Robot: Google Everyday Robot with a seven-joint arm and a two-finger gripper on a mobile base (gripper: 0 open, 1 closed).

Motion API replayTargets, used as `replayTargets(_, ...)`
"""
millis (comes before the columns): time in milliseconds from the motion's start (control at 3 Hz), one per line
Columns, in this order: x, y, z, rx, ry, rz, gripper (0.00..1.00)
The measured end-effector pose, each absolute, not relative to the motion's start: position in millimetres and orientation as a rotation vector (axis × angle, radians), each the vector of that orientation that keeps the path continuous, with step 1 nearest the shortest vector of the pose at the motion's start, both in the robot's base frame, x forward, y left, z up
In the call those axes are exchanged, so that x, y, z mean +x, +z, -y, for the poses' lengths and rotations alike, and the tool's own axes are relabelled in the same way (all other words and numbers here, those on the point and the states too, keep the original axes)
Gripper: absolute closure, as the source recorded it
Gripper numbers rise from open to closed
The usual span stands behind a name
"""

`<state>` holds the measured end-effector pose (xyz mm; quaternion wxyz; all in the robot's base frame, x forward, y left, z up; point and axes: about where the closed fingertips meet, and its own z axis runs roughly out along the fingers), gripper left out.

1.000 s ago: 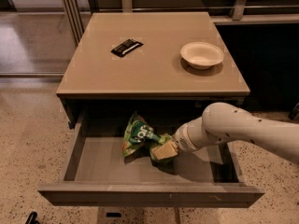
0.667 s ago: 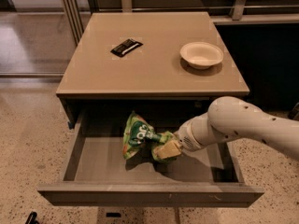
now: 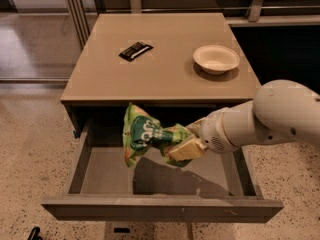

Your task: Pick green rice chip bag from top drawer and place on counter

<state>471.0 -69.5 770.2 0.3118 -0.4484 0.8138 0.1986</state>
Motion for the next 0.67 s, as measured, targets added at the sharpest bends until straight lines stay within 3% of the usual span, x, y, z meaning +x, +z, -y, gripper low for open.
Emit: replayTargets(667, 472.3, 838.3, 71.0, -1.212, 0.548, -1.919, 1.0)
